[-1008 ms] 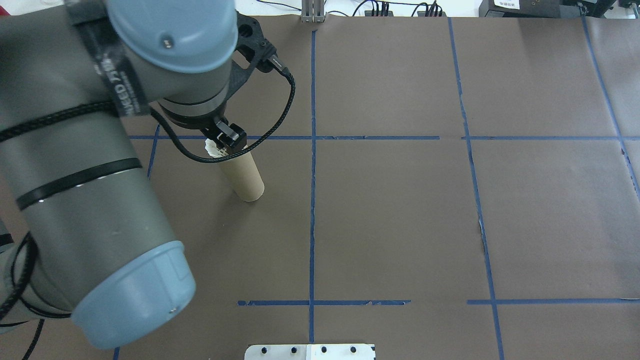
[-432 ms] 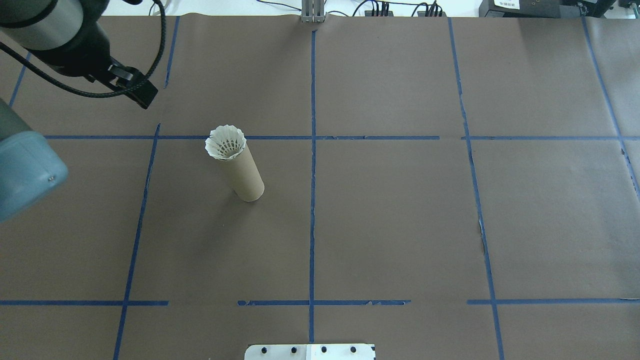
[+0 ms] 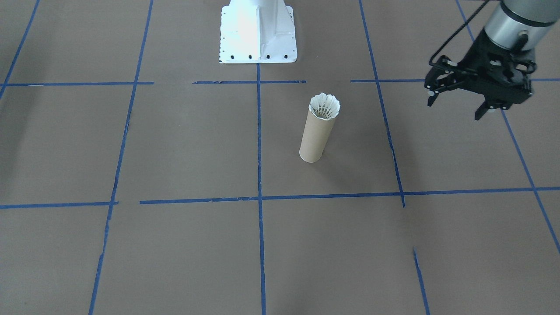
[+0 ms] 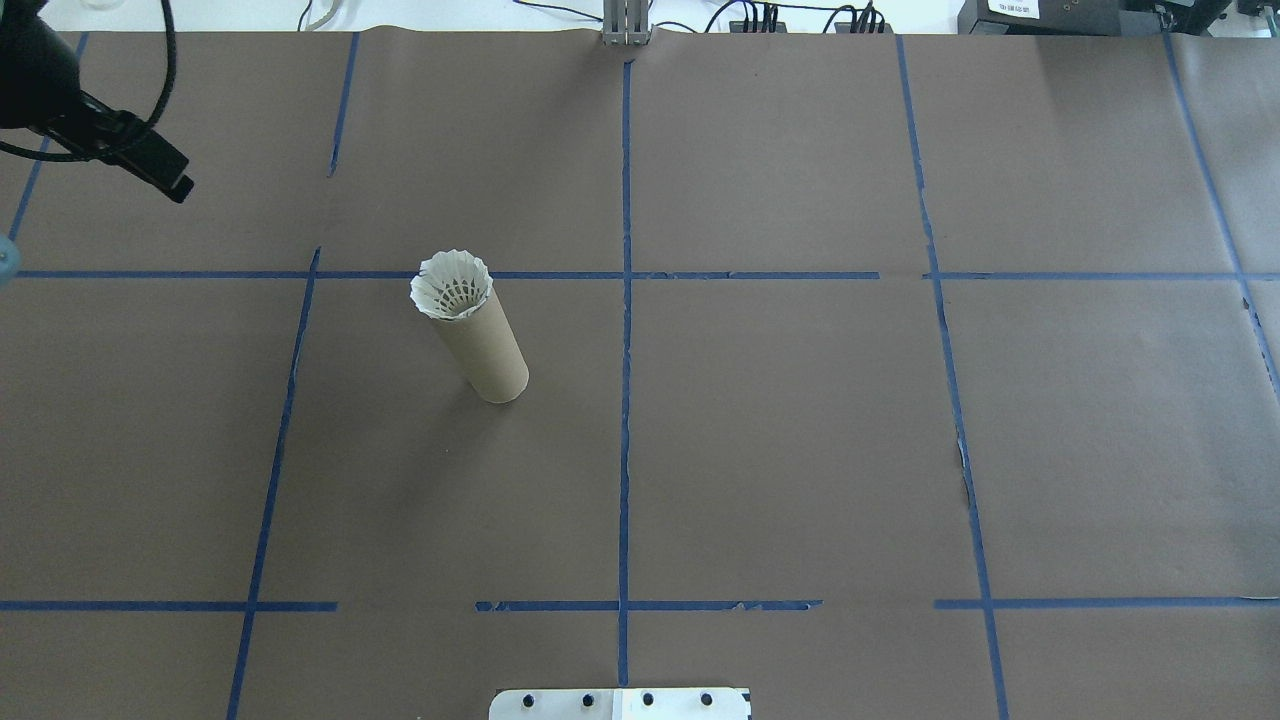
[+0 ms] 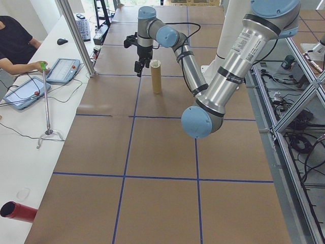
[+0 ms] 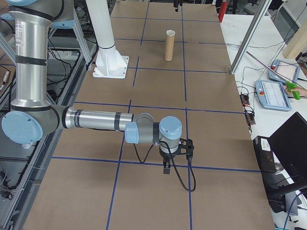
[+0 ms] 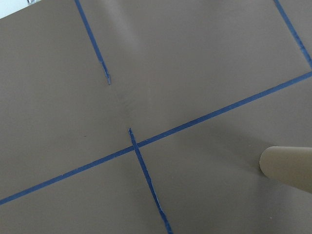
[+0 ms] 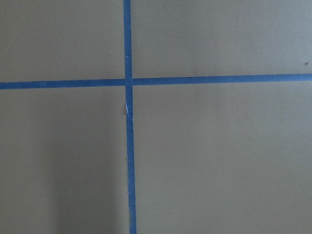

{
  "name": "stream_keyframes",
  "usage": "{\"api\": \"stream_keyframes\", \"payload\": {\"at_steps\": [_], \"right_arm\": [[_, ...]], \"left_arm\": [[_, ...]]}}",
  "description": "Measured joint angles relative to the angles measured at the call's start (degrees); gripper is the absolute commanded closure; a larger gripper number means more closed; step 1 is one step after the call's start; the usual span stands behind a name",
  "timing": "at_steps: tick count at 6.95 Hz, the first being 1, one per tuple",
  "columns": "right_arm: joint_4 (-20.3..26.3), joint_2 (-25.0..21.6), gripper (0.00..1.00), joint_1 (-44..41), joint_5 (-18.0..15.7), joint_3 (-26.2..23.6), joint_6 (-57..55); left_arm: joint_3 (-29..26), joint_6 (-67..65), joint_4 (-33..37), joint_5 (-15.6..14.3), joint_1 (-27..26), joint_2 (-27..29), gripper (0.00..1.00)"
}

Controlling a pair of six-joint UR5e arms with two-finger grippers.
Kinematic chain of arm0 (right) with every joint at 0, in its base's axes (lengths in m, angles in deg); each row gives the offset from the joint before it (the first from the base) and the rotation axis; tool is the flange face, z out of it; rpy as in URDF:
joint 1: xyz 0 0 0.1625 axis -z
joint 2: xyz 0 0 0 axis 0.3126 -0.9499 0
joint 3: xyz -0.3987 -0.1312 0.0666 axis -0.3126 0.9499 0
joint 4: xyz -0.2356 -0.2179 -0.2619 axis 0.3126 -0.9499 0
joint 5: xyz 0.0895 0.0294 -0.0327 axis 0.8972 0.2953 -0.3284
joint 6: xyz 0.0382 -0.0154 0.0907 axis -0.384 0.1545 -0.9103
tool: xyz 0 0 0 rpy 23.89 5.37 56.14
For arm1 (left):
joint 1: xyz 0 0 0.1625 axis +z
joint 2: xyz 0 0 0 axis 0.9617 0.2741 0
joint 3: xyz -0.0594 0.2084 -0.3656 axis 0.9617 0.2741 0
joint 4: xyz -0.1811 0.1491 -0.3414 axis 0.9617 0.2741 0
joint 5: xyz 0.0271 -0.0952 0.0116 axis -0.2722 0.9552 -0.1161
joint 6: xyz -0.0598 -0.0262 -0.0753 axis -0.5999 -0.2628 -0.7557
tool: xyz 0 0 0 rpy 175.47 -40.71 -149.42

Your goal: Collect badminton balls into bucket

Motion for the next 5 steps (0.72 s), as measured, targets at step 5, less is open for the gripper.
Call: {"api": "stream_keyframes", "payload": {"at_steps": [5], "right_arm": [[0.00, 0.00, 0.00, 0.00, 0.00, 0.00, 0.00]], "left_arm": [[-20.40, 18.13, 14.32, 4.36, -22.54, -16.18, 0.00]]}}
